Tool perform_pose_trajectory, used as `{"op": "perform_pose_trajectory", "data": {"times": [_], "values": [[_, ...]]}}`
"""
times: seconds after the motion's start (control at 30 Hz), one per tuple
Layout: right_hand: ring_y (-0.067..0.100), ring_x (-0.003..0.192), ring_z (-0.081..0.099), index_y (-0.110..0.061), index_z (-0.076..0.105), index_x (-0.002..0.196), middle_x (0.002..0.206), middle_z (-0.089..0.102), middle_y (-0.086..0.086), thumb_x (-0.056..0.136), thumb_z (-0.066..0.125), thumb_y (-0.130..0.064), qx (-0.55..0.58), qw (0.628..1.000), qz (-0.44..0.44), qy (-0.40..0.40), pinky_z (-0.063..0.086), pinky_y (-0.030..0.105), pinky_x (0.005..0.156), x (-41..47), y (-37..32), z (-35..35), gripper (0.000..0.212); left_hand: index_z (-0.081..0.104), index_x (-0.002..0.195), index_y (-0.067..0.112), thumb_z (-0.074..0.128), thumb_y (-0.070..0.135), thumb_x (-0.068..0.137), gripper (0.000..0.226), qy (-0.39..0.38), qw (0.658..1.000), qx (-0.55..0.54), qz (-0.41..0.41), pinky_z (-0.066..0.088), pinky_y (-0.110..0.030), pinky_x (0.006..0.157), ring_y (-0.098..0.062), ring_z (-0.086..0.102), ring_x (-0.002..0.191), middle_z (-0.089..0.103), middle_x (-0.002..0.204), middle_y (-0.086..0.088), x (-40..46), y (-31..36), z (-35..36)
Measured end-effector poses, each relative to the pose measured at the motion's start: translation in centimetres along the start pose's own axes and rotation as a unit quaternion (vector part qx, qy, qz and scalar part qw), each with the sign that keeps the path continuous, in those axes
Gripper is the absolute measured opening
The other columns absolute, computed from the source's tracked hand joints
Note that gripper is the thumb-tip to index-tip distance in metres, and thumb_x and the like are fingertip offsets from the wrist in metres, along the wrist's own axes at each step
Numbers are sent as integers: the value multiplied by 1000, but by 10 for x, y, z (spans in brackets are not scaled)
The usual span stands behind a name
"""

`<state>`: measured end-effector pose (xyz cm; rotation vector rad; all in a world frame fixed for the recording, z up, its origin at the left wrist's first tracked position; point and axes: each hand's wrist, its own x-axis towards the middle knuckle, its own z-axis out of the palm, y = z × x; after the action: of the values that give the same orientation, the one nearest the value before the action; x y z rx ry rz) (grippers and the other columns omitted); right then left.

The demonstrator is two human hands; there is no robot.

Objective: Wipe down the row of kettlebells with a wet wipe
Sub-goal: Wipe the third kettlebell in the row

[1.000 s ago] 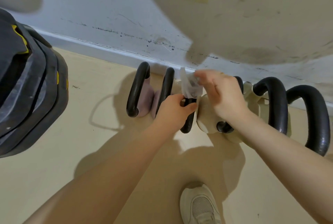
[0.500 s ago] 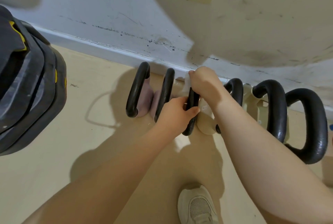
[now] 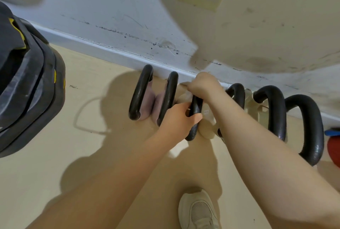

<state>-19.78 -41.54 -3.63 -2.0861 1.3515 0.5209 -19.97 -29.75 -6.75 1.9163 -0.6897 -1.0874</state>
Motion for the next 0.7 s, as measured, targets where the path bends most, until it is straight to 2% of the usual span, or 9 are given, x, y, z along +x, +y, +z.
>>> {"op": "perform_pose_trajectory", "data": {"times": [0.1, 0.2, 0.27, 0.33, 0.4, 0.47, 0.57, 0.63, 0.7], "values": [[25, 70, 53, -6, 50, 79, 71, 53, 5, 79, 48, -9, 91, 991, -48, 83, 38, 30, 53, -12, 16, 20, 3, 48, 63, 24, 57, 25, 85, 24, 3, 1000, -21, -19, 32, -21, 52, -9, 49, 58, 52, 58, 9, 0, 0, 3], [26, 86, 58, -6, 45, 96, 90, 58, 11, 84, 52, -10, 266, 961, -9, 80, 51, 37, 71, -17, 24, 34, 14, 59, 74, 11, 57, 24, 83, 16, -6, 997, -73, -39, 42, -28, 64, -23, 58, 69, 63, 71, -10, 1, -5, 4], [29, 87, 63, -2, 48, 104, 99, 61, 19, 84, 62, -12, 451, 890, 66, 12, 56, 44, 77, -14, 24, 31, 27, 59, 80, 3, 59, 26, 80, 23, -15, 994, -105, -41, 40, -33, 68, -22, 53, 69, 58, 70, -11, 1, -2, 0], [25, 68, 67, -3, 52, 108, 89, 63, 18, 84, 66, -15, 576, 807, 112, -68, 58, 35, 58, -5, 23, 20, 31, 55, 69, 7, 60, 26, 83, 24, -14, 994, -100, -39, 37, -29, 64, -17, 46, 62, 49, 62, -2, 4, 0, 0], [18, 52, 57, -7, 56, 92, 74, 59, 9, 88, 62, -22, 622, 764, 136, -110, 50, 26, 49, 4, 20, 9, 17, 45, 57, 17, 60, 25, 86, 34, -3, 995, -88, -40, 31, -25, 56, -13, 40, 55, 41, 56, 3, 6, 3, -1], [18, 56, 53, -7, 56, 90, 74, 58, 8, 88, 61, -26, 622, 762, 145, -103, 49, 29, 55, 8, 18, 10, 19, 43, 57, 20, 60, 23, 85, 33, -18, 997, -68, -35, 31, -25, 55, -12, 41, 54, 43, 55, 4, 5, 1, 0], [27, 87, 61, -4, 39, 127, 106, 59, 15, 84, 66, -25, 566, 817, 112, 9, 54, 43, 83, 8, 28, 29, 56, 58, 80, 12, 61, 15, 81, 5, -77, 997, -14, -16, 51, -36, 73, -21, 62, 74, 66, 76, -7, 0, -6, -1], [27, 96, 59, -9, 24, 140, 116, 54, 14, 85, 65, -28, 523, 846, 86, 50, 51, 45, 89, -4, 34, 40, 71, 62, 98, 8, 61, 10, 81, 17, -86, 996, -27, -26, 50, -41, 91, -23, 66, 93, 71, 96, -9, -2, -7, -4], [27, 99, 60, -13, 20, 144, 120, 55, 12, 85, 63, -30, 528, 845, 63, 48, 52, 45, 88, -16, 37, 47, 74, 61, 101, 6, 60, 4, 82, 20, -92, 992, -73, -39, 49, -39, 95, -23, 66, 99, 71, 101, -9, -2, -6, -5]]}}
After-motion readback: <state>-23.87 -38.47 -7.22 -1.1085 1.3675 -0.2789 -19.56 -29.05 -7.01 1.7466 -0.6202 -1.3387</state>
